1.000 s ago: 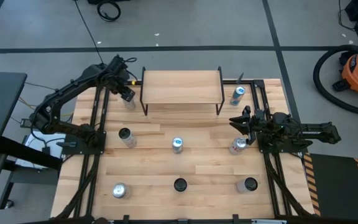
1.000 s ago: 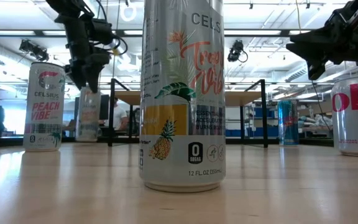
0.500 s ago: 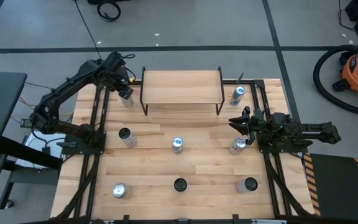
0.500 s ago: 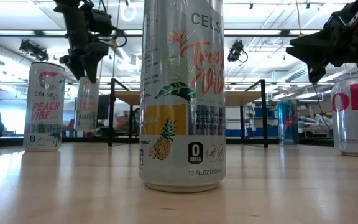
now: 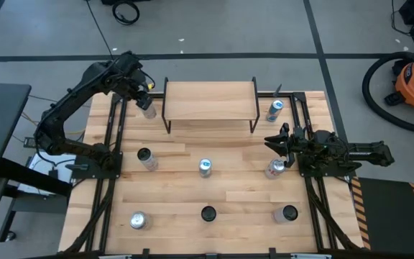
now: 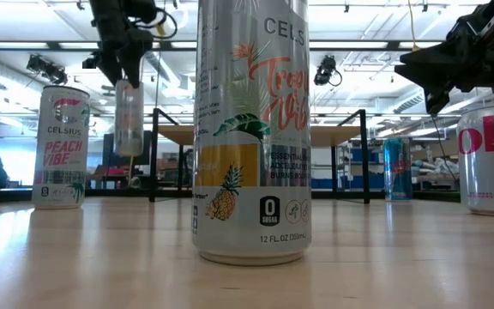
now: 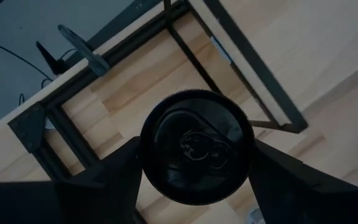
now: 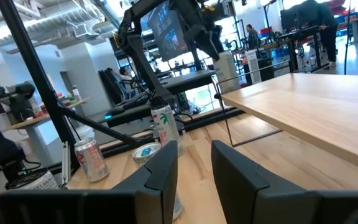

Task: Place canned beverage on shelf
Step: Put the white soda can on the shelf

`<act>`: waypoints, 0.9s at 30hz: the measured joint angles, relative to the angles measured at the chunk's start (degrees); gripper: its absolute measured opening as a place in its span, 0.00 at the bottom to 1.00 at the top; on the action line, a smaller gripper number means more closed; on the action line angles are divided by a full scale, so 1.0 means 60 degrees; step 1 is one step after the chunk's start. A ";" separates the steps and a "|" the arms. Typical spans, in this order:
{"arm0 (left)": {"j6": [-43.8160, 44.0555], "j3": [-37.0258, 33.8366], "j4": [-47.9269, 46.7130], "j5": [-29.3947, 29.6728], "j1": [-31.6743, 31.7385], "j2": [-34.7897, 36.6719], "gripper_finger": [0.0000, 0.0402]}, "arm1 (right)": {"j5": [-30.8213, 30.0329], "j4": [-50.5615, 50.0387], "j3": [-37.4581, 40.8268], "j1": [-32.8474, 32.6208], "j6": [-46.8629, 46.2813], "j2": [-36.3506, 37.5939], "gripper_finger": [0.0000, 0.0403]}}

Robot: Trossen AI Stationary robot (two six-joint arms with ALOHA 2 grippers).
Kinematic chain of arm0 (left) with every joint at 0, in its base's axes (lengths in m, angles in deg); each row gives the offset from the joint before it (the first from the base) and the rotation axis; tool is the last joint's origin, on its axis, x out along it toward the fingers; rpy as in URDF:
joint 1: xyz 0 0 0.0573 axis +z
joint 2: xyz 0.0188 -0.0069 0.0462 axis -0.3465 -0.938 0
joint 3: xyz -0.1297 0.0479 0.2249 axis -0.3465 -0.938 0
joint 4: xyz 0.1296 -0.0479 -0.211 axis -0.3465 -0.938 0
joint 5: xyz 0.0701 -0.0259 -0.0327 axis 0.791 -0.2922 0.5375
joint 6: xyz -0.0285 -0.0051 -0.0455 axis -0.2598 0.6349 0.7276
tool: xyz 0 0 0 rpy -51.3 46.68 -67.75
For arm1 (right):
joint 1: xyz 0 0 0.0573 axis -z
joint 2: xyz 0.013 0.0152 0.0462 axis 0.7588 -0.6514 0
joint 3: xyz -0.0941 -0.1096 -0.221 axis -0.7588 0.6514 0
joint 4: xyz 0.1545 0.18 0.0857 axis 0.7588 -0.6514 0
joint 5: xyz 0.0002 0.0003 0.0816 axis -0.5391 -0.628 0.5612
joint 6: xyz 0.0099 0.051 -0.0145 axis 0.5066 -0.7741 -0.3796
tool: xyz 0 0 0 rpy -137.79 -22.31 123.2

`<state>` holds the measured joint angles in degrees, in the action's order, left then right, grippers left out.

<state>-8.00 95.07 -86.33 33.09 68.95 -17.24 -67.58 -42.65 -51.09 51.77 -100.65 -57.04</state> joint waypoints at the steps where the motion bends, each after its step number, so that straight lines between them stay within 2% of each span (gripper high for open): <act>1: 0.0105 0.0122 -0.0067 0.0000 -0.0014 -0.0003 0.63 | 0.0000 0.0000 -0.0003 0.0004 0.0000 0.0000 0.27; 8: 0.0575 0.0909 -0.0394 0.0004 -0.0014 -0.0003 0.64 | 0.0000 0.0000 -0.0002 0.0004 0.0000 0.0000 0.27; 27: 0.0634 0.2349 -0.0530 0.0002 -0.0014 -0.0018 0.65 | 0.0000 0.0004 -0.0003 0.0004 0.0000 0.0000 0.27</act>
<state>-4.19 109.16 -89.51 33.10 68.87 -17.34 -67.58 -42.62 -51.11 51.79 -100.65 -57.04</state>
